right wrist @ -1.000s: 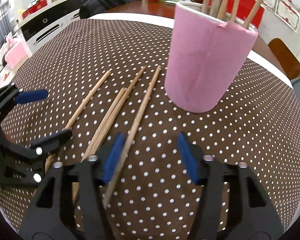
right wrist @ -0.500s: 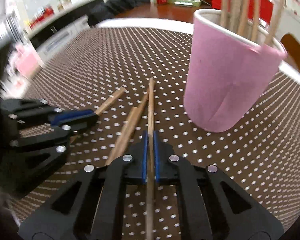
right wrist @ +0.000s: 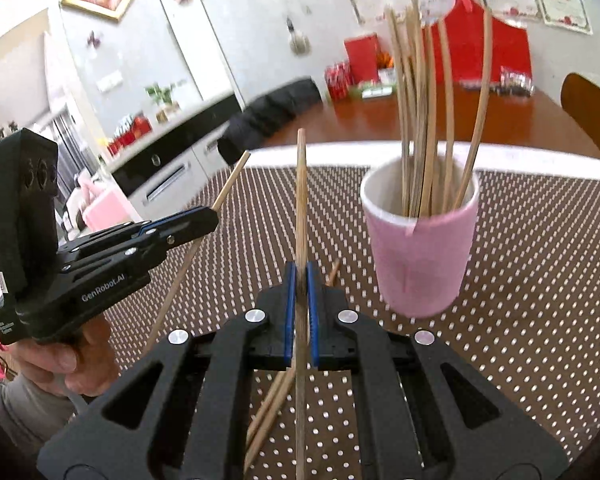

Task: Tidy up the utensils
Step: 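Carry the right tool's chopstick over the pink cup while the left tool carries its own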

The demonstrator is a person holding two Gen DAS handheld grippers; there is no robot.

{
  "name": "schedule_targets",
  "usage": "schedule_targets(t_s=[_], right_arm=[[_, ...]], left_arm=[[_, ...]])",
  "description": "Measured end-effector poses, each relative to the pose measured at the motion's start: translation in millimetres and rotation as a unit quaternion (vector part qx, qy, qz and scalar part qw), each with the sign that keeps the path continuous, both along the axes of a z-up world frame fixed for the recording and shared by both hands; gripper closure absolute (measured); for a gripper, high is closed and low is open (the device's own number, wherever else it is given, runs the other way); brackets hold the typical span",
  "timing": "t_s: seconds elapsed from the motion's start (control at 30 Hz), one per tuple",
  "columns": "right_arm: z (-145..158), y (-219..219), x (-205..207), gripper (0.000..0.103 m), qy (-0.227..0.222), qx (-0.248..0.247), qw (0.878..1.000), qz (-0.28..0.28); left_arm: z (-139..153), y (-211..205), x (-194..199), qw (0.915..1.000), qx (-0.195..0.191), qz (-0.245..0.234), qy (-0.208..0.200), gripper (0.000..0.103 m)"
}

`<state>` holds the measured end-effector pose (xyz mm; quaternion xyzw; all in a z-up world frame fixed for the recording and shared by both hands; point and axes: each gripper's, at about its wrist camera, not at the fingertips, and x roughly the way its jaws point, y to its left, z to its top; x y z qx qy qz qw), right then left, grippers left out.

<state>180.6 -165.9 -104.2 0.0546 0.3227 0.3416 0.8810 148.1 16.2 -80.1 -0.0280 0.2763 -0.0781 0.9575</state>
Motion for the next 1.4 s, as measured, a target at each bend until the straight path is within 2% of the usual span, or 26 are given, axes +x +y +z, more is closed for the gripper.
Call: schedule_targets(t_s=[0.27,0.47,0.53,0.6,0.67,0.83,0.9,0.97,1.0,1.03,1.07,1.1,1.17,1.27,1.37,1.4], right_arm=[[38,-31,-2,0.097,-0.046,0.037,0.998,-0.018],[82,-47,5,0.097,-0.095,0.061,0.993,-0.027],[94,-51,10,0.097,-0.107,0.066,0.992,-0.032],[97,-49,18,0.097,-0.091,0.054,0.994,-0.026],[84,-42,25,0.096,-0.056,0.022,0.998,-0.009],[13,-14,27,0.096,0.033,-0.065,0.997,0.022],[-21,0,35,0.096,0.08,-0.08,0.993,0.028],[-42,16,40,0.093,0.103,-0.084,0.991,0.033],[-47,22,42,0.082,0.109,-0.087,0.99,0.035],[-51,30,44,0.061,0.112,-0.09,0.989,0.036],[-52,36,44,0.05,0.11,-0.091,0.989,0.039],[-51,44,44,0.047,0.1,-0.092,0.99,0.042],[-51,59,45,0.047,0.088,-0.102,0.99,0.047],[-55,83,53,0.048,0.084,-0.123,0.988,0.051],[-68,104,64,0.063,0.089,-0.148,0.984,0.042],[-77,110,71,0.071,0.099,-0.154,0.983,0.035]], left_arm=[[42,-15,15,0.9962,-0.032,-0.02,-0.078,0.098],[76,-25,22,0.9854,-0.075,-0.037,-0.148,0.098],[84,-28,26,0.9826,-0.084,-0.038,-0.161,0.098],[87,-29,35,0.982,-0.092,-0.037,-0.16,0.098],[84,-26,38,0.9821,-0.099,-0.033,-0.157,0.098],[69,-15,41,0.9887,-0.076,-0.021,-0.127,0.098],[61,-8,42,0.9923,-0.063,-0.015,-0.106,0.098],[55,1,36,0.994,-0.046,-0.006,-0.099,0.098],[53,7,33,0.9945,-0.04,-0.002,-0.096,0.098],[51,13,32,0.9948,-0.036,0.003,-0.095,0.098],[51,20,30,0.995,-0.034,0.01,-0.094,0.098],[51,29,28,0.9949,-0.036,0.016,-0.092,0.098],[52,44,26,0.9947,-0.041,0.026,-0.091,0.098],[55,55,29,0.9947,-0.028,0.042,-0.09,0.098],[59,69,32,0.9948,-0.037,0.05,-0.081,0.098],[59,73,33,0.9948,-0.039,0.052,-0.078,0.098]])
